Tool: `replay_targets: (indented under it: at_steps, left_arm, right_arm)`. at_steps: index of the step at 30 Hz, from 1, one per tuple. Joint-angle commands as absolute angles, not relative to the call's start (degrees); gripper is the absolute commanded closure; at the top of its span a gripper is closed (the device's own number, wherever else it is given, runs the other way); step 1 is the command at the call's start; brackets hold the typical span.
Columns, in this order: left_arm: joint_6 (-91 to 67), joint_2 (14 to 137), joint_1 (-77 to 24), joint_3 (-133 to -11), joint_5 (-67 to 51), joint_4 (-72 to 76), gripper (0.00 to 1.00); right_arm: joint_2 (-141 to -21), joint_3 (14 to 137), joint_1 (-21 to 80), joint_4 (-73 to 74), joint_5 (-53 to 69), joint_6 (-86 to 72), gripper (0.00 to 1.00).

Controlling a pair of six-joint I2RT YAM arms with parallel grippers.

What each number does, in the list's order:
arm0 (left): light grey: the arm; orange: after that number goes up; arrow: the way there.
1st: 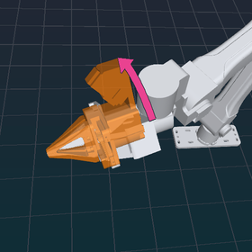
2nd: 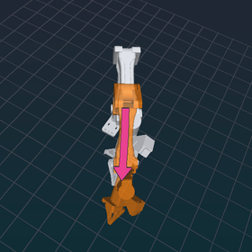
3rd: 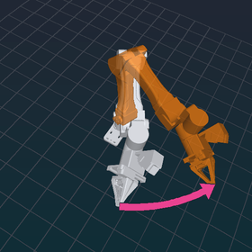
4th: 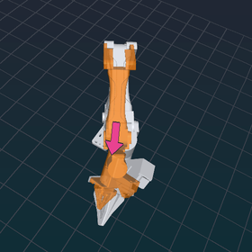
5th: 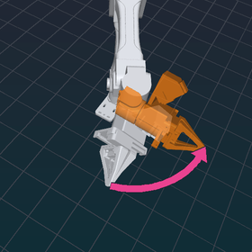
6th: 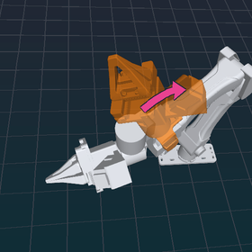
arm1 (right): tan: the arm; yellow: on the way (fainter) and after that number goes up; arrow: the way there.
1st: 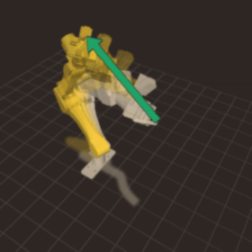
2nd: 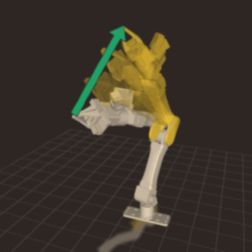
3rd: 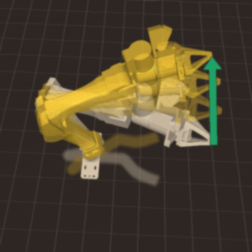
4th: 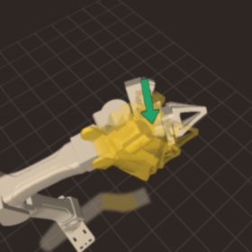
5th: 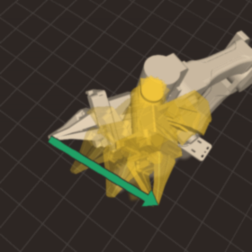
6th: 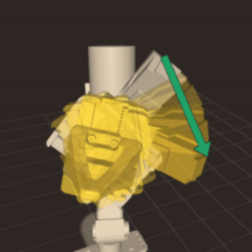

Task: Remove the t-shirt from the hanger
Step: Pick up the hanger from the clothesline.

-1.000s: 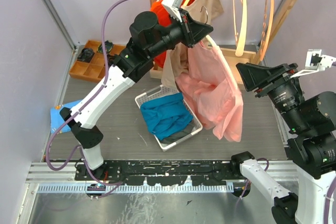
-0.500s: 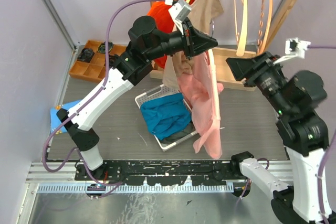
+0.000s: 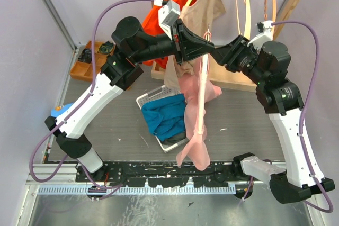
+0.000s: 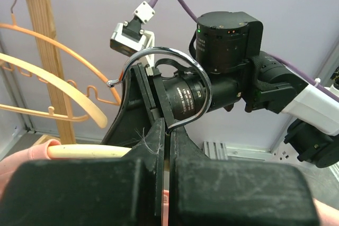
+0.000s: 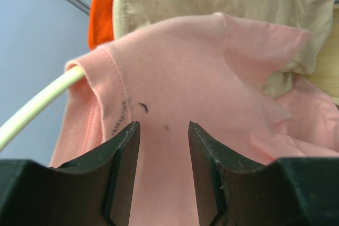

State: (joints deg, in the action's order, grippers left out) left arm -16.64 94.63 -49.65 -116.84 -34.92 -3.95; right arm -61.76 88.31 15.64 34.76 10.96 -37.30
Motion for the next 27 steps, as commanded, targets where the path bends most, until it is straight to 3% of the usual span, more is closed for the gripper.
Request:
replay_targets:
  at_steps: [1,20,27]
  left_arm:
    - [-17.7,92.0,-49.5,-115.8,-36.8,-0.4,1.00]
    - [-17.7,94.0,-49.5,-118.5,-35.8,-1.7,1.00]
    - [-17.4,94.0,-49.6,-118.7,-36.0,-2.6,1.00]
  right_arm:
    - [-60.6,89.7,15.9,27.1,13.1,-38.4,0.52]
    - [-63.2,91.5,15.9,24.1,14.3,-38.2,0.54]
    - [-65.3,92.9,15.9,23.3,14.1,-38.0,0.73]
